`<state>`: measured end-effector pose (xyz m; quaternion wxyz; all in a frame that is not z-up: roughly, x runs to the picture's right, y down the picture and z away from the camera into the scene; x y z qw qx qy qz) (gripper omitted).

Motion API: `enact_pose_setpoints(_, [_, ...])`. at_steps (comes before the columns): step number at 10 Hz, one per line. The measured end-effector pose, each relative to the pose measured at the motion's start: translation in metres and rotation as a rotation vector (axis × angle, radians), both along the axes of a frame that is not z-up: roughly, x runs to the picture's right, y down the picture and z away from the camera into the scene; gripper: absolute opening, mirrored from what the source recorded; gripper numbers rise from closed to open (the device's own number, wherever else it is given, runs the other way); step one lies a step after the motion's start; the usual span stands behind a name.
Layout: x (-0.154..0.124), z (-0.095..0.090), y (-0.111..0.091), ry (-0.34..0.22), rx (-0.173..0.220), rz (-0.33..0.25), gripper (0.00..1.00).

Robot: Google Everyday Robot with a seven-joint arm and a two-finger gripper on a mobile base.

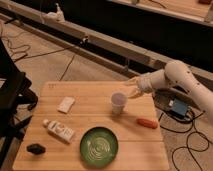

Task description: Knock the eraser over

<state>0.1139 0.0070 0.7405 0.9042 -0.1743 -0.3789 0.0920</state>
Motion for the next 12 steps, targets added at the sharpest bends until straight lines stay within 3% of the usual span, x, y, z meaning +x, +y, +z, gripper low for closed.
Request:
enact_pose_setpoints(3, [-0.06, -0.015, 0.006, -0.085, -0.001, -0.053, 0.02])
enact_pose_setpoints(5, [-0.098, -0.017, 0.023, -0.138, -0.027, -0.1, 0.0])
enact_pose_setpoints(10, [-0.206, -0.018, 0.075, -0.301, -0.1, -0.286, 0.0])
enact_pose_setpoints(12, [-0.23, -0.023, 0.089, -0.352, -0.115, -0.335, 0.0])
